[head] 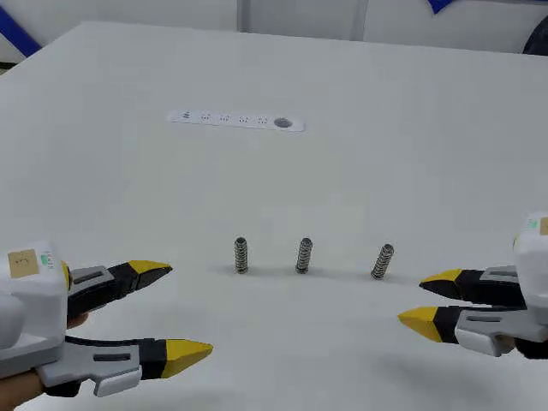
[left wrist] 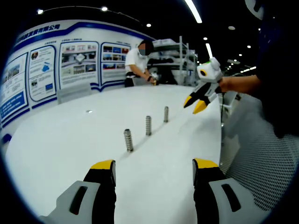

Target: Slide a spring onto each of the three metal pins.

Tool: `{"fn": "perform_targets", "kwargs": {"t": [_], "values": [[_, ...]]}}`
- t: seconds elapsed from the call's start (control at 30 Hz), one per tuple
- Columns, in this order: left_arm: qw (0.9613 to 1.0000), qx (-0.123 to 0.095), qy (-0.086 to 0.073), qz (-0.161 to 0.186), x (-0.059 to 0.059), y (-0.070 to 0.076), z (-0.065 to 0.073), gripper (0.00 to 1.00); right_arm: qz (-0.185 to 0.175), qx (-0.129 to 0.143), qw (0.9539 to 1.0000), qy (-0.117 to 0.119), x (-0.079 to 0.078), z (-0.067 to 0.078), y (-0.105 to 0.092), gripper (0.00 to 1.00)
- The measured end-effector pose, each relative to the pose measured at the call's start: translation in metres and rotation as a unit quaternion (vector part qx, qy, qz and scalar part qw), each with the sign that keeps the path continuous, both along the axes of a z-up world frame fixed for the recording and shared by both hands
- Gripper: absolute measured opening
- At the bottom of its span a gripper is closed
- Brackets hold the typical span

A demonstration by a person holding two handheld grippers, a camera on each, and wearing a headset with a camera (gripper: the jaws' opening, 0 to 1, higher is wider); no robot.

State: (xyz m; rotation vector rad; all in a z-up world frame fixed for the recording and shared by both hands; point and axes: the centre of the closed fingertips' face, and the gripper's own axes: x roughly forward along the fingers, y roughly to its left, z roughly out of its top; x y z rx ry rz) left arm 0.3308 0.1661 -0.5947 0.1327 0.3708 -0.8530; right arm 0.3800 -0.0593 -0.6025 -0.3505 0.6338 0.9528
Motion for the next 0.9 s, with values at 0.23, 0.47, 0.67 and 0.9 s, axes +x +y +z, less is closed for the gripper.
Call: {"fn": "perform_targets", "kwargs": {"t": [0.23, 0.47, 0.67, 0.9], "values": [[1.0, -0.001, 0.003, -0.002, 0.001, 0.0, -0.002, 0.68, -0.001, 0.022, 0.9995, -0.024, 0.001, 0.004, -0.01, 0.38], [1.0, -0.001, 0.004, -0.003, 0.002, -0.001, -0.002, 0.68, 0.011, 0.04, 0.9979, -0.05, -0.002, 0.009, -0.016, 0.41], [1.0, 0.0, 0.006, -0.003, 0.002, 0.0, -0.003, 0.68, 0.021, 0.053, 0.9968, -0.057, -0.004, 0.006, -0.018, 0.47], [1.0, 0.001, 0.009, 0.003, 0.0, 0.003, -0.005, 0.68, 0.027, 0.061, 0.9958, -0.063, -0.003, 0.005, -0.019, 0.52]]}}
